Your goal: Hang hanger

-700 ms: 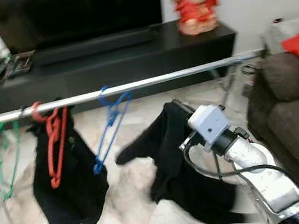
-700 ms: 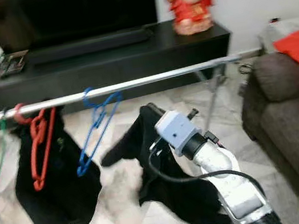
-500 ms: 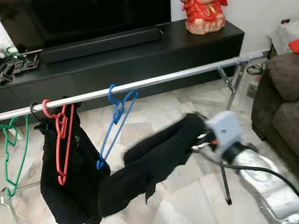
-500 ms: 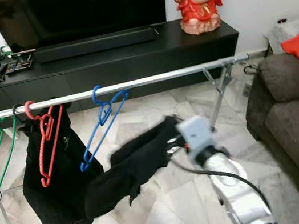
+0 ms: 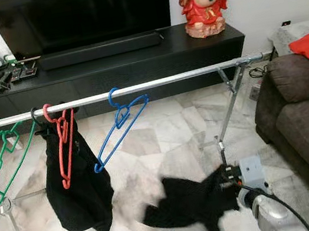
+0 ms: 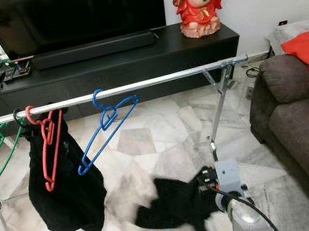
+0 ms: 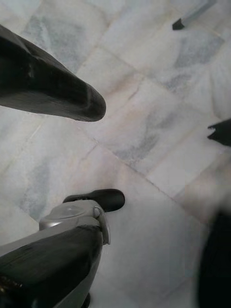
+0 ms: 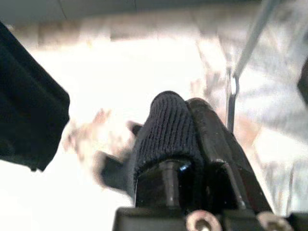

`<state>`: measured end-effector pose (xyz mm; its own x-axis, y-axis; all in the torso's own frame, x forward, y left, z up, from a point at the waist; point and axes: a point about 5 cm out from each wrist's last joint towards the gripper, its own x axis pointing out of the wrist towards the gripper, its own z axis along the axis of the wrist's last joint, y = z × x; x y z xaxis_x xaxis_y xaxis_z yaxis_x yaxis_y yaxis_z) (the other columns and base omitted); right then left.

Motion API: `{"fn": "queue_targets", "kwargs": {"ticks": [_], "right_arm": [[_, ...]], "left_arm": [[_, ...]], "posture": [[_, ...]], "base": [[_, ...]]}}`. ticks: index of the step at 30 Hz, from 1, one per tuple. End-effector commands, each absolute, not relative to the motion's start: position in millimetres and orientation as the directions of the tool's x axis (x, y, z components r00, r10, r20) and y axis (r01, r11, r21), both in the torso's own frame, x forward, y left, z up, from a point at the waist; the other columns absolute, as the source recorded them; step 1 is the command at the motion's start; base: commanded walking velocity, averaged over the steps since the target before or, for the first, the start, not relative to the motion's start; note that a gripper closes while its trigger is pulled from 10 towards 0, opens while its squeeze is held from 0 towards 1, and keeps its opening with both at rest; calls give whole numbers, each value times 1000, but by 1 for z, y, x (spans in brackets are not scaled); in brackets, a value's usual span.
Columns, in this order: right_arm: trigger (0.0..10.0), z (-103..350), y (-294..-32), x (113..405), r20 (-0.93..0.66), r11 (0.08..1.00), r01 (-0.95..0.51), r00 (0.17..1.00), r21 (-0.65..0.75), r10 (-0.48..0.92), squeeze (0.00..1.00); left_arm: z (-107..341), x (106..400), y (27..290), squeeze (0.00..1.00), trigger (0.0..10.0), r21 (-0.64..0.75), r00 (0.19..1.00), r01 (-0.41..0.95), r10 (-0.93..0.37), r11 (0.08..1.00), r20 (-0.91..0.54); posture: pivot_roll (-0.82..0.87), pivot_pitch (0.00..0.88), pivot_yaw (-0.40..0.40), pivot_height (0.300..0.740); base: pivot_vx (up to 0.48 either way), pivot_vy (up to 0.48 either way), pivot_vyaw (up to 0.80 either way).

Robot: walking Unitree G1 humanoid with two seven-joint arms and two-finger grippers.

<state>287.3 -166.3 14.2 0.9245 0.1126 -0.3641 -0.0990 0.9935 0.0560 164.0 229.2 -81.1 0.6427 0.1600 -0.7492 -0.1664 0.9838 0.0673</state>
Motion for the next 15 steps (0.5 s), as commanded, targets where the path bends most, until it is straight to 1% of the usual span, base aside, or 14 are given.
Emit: {"fn": "queue_targets", "kwargs": {"ticks": [1,2,4,6,7,8,9,12,13,15], "right_arm": [[10000,10,-168,289,-374,995,-61,923,85,88,0],[10000,7,-168,288,-388,995,-53,918,88,83,0],[10000,-5,-167,282,-443,992,-30,893,119,80,0],[10000,-11,-167,278,-467,992,-17,881,126,75,0],[10000,-17,-167,274,-500,993,-10,863,119,69,0],[10000,-17,-167,274,-500,993,-10,863,119,69,0],[10000,-25,-166,267,-545,995,-10,836,96,61,0],[10000,-32,-166,261,-574,998,-16,817,66,51,0],[10000,-35,-166,258,-577,996,-3,815,85,51,0],[10000,-36,-166,256,-573,994,17,818,106,47,0]], "left_arm": [[-78,166,235,0,10000,58,664,-229,199,972,-721],[-76,169,236,0,10000,48,676,-247,208,968,-706],[-64,185,242,0,10000,22,742,-283,234,959,-628],[-53,199,242,0,10000,13,797,-258,221,966,-563],[-43,211,240,0,10000,15,843,-224,202,974,-499],[-43,211,240,0,10000,15,843,-224,202,974,-499],[-29,224,236,0,10000,22,894,-181,174,983,-412],[-15,232,232,0,10000,20,936,-154,152,988,-317],[-8,232,230,0,10000,20,952,-147,147,989,-269],[-3,230,229,0,10000,24,962,-136,138,990,-234]], "posture": [[-102,101,34,740],[-97,96,35,740],[-96,91,37,740],[-94,88,37,740],[-89,83,38,740],[-89,83,38,740],[-94,79,42,740],[-96,75,43,740],[-92,73,43,740],[-94,70,45,740]], "base": [[0,0,0],[0,0,0],[0,0,0],[0,0,0],[0,0,0],[0,0,0],[0,0,0],[0,0,0],[0,0,0],[0,0,0]]}}
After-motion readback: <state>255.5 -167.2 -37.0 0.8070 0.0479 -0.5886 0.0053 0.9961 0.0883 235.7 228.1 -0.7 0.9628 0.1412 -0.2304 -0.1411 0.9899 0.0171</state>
